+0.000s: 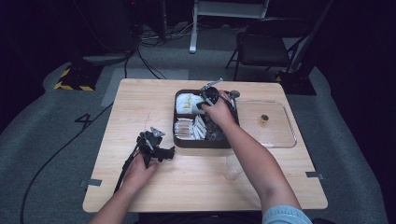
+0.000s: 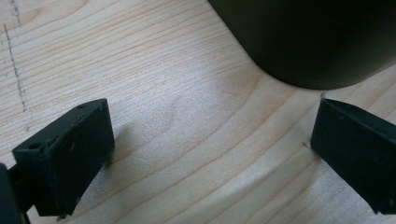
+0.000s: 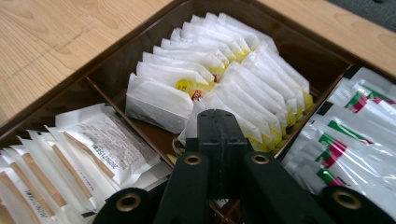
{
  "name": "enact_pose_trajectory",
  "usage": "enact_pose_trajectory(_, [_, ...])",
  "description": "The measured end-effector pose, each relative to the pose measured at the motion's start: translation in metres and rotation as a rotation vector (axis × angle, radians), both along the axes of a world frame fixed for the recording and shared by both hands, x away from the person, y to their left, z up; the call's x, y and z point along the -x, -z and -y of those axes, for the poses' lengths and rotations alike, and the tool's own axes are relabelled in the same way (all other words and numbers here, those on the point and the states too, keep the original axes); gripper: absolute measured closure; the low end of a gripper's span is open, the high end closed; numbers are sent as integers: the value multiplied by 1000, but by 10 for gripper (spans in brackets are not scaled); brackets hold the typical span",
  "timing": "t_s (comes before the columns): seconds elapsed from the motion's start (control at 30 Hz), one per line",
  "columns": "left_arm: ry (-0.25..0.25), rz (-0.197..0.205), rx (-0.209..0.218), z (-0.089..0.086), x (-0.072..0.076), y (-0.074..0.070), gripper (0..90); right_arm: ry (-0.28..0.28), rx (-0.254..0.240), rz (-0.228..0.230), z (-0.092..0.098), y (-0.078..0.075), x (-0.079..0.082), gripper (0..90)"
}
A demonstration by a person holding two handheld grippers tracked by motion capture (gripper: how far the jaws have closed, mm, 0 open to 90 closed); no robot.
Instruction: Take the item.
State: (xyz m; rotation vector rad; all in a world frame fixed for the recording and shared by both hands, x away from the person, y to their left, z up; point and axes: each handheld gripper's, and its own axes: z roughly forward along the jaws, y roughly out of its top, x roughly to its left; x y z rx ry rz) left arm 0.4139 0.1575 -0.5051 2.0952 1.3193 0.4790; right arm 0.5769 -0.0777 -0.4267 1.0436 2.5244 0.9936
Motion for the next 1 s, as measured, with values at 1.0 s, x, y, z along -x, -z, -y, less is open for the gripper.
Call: enact_pose_trajectory(1.0, [3,0,0,0,0,0,0,-37,-127,113,32,-83,61,900])
